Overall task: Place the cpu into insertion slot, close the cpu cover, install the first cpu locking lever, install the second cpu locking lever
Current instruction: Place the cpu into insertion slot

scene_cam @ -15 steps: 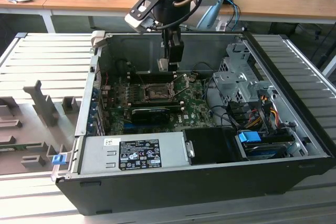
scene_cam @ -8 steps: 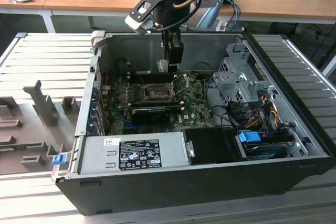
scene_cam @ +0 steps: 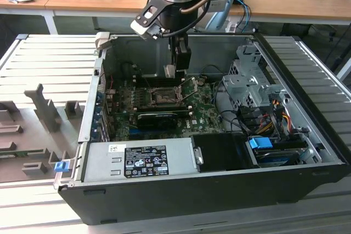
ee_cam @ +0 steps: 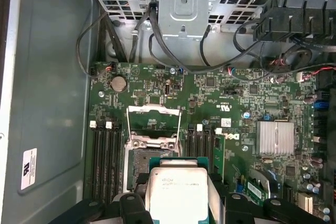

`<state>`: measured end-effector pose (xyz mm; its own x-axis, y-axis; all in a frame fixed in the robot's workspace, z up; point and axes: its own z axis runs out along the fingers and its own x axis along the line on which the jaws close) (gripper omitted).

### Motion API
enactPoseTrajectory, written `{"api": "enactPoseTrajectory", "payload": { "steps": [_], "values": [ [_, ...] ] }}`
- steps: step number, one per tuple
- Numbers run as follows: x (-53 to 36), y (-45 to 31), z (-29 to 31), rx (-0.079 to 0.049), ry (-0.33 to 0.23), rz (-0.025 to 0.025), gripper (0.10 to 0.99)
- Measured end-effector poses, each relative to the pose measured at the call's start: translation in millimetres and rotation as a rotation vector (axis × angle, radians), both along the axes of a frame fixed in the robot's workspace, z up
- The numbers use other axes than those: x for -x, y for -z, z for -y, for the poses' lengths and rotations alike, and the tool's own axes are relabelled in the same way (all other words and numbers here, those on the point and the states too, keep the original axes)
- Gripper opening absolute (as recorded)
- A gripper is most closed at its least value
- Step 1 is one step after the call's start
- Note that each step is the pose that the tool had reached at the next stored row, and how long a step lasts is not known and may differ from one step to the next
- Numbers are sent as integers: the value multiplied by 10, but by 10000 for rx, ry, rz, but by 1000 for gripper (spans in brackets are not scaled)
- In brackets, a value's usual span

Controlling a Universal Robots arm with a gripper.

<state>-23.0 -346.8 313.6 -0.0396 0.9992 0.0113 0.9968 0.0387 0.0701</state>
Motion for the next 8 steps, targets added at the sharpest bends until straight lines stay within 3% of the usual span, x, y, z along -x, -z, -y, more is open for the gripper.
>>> {"api": "enactPoseTrajectory", "payload": {
  "steps": [8],
  "values": [
    [0,42,0,-1,0,-52,529]
  ]
}}
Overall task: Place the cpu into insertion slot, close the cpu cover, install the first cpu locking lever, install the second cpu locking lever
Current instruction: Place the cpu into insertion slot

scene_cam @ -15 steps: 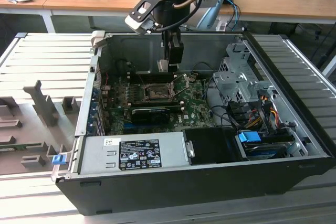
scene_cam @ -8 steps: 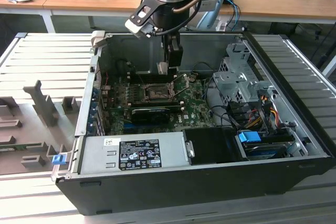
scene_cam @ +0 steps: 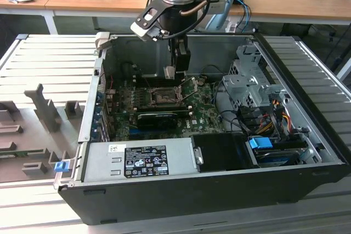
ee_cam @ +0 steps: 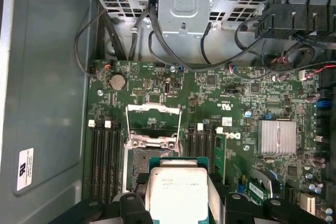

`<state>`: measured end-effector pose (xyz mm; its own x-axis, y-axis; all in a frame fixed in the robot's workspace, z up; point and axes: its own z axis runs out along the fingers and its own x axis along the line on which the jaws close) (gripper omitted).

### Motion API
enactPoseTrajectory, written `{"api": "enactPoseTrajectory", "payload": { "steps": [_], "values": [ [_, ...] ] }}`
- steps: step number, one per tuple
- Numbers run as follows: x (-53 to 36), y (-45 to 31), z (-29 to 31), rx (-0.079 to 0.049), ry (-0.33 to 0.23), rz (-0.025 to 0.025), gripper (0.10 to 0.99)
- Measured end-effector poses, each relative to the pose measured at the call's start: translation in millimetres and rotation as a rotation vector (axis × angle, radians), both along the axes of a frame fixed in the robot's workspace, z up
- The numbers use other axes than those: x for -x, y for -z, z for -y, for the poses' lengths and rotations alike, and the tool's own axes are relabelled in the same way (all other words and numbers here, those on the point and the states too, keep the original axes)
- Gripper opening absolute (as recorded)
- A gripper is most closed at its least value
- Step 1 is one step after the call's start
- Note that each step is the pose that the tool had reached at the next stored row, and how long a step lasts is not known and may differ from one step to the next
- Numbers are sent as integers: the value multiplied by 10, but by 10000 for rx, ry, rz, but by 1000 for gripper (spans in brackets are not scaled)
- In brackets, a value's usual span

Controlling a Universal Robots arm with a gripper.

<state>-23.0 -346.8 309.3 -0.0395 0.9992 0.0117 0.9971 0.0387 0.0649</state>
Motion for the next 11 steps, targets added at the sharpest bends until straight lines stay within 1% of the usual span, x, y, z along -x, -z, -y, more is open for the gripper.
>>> {"api": "enactPoseTrajectory", "payload": {
  "steps": [5,11],
  "values": [
    [0,20,0,1,0,-15,529],
    [0,36,0,2,0,-16,529]
  ]
}}
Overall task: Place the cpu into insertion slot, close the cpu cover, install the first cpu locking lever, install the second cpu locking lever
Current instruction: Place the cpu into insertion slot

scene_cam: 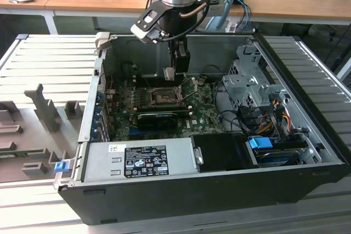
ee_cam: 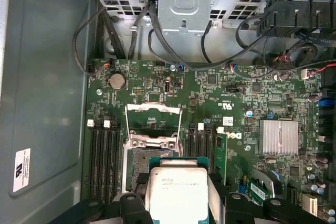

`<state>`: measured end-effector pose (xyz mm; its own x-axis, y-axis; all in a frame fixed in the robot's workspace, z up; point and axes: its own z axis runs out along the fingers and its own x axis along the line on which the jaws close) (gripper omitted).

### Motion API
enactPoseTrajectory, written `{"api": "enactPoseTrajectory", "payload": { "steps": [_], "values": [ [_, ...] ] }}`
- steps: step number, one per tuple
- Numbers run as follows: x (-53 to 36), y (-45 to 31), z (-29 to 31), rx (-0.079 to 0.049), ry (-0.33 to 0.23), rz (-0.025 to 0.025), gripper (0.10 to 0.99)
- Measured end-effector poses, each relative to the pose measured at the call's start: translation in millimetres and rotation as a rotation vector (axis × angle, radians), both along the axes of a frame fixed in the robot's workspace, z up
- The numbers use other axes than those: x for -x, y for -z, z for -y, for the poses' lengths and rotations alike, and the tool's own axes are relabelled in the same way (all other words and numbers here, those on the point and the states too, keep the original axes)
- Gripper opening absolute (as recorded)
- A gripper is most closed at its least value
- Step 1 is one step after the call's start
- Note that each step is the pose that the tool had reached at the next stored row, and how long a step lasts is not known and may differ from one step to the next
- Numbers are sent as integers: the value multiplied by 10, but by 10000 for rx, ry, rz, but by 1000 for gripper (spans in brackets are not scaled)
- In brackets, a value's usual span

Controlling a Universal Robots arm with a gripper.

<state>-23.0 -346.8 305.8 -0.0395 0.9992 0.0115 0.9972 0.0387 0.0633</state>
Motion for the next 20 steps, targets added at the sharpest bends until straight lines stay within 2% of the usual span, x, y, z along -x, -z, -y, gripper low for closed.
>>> {"api": "enactPoseTrajectory", "payload": {
  "steps": [8,16,20],
  "values": [
    [0,15,0,-4,-1,3,529],
    [11,167,-9,-3,-1,2,529],
    [12,208,-9,-6,0,1,529]
  ]
}}
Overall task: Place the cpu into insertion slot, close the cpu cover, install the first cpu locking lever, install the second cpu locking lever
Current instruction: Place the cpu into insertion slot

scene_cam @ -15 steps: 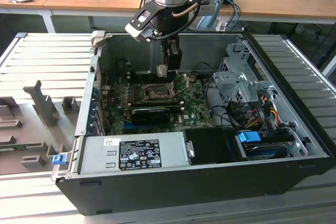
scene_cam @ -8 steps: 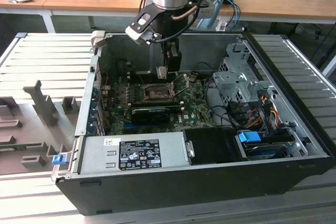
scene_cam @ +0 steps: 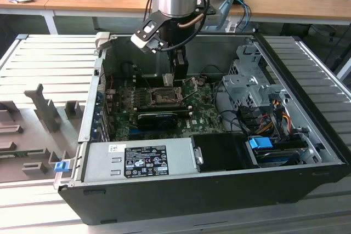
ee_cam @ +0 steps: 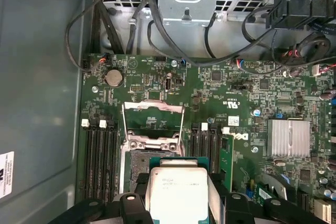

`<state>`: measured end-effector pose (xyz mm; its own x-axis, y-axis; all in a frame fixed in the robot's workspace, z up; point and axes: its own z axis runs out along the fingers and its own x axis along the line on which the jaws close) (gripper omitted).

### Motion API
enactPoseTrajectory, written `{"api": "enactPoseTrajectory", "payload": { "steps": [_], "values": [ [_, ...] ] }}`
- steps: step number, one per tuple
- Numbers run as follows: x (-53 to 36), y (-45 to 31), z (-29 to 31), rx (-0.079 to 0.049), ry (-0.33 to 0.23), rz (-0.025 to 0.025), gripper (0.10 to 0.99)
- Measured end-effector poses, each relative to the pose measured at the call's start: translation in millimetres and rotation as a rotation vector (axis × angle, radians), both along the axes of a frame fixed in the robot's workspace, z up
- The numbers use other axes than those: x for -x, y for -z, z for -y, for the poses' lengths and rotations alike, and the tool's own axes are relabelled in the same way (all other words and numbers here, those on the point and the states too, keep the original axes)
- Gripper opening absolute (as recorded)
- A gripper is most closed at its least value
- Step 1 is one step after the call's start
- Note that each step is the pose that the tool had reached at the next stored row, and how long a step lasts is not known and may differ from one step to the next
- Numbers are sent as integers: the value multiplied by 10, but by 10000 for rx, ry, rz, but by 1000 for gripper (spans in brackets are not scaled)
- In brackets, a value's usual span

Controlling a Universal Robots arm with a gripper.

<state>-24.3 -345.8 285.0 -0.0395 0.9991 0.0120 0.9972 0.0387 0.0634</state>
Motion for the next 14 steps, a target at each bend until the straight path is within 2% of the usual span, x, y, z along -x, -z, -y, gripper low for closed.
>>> {"api": "enactPoseTrajectory", "payload": {
  "steps": [8,14],
  "values": [
    [5,31,-1,-2,3,2,529],
    [37,136,-17,0,0,0,529]
  ]
}}
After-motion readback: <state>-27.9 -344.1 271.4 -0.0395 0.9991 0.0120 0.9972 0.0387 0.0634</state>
